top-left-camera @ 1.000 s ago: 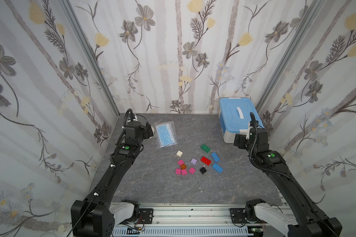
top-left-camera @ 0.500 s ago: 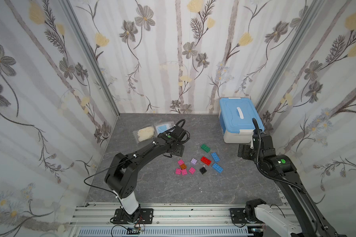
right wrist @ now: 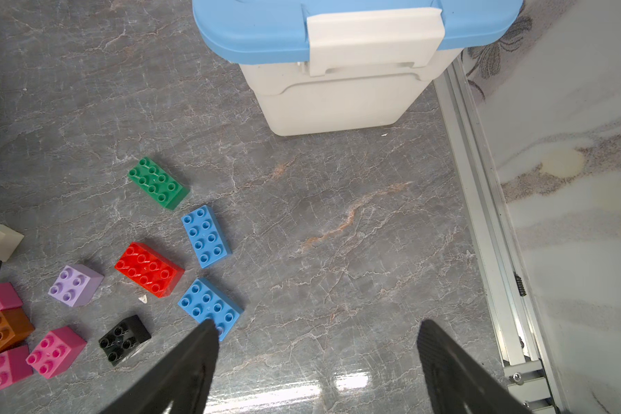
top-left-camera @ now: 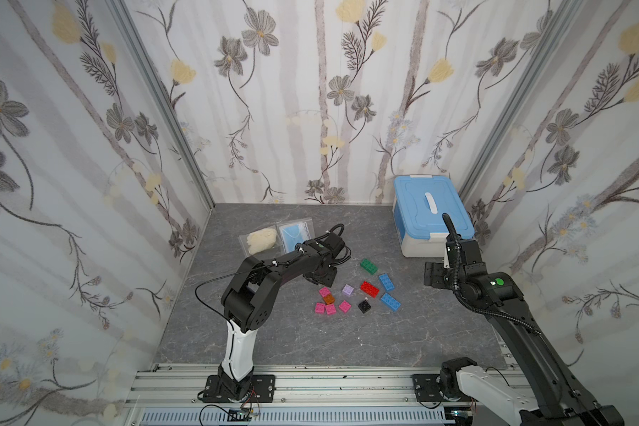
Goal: Assemble the letter p with lego
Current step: Pick up the lego brick from the center of the board.
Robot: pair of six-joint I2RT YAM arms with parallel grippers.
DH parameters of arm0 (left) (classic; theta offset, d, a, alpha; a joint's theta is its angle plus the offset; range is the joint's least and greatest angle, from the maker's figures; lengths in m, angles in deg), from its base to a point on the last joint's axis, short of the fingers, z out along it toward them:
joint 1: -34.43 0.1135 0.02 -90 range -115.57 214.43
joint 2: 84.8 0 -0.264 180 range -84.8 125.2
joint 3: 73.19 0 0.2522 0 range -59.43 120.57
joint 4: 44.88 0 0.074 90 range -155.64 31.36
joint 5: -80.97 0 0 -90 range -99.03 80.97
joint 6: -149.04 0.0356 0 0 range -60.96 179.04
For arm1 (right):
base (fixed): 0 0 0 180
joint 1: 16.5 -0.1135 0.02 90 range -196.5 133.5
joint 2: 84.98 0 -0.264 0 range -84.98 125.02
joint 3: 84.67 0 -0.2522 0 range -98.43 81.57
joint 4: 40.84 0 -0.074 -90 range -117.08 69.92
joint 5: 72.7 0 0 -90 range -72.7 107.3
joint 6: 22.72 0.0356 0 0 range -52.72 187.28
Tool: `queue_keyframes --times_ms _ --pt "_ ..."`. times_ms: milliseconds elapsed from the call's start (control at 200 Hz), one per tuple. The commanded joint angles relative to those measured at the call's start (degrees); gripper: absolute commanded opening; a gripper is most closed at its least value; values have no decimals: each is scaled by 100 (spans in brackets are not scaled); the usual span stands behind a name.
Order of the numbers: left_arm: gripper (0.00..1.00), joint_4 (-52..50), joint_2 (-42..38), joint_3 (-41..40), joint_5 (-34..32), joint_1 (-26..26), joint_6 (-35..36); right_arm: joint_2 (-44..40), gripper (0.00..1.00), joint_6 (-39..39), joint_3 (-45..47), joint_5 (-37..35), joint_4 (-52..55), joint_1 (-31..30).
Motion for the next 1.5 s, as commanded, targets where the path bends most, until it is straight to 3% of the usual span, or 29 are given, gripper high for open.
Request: queue_keyframes --times_ms 0,520,849,1124,1494 --pt "63 215 72 51 50 2 166 55 88 -57 -6 77 -149 -1" --pt "48 341 341 305 -147 58 408 64 86 -85 1 113 -107 -1" --pt "47 214 378 435 -204 58 479 73 86 -87 14 128 -92 -1" --pt "53 77 493 416 -224 59 480 100 86 -96 7 177 -81 -1" --pt "46 95 512 418 -202 58 499 82 86 -98 9 178 -55 -1"
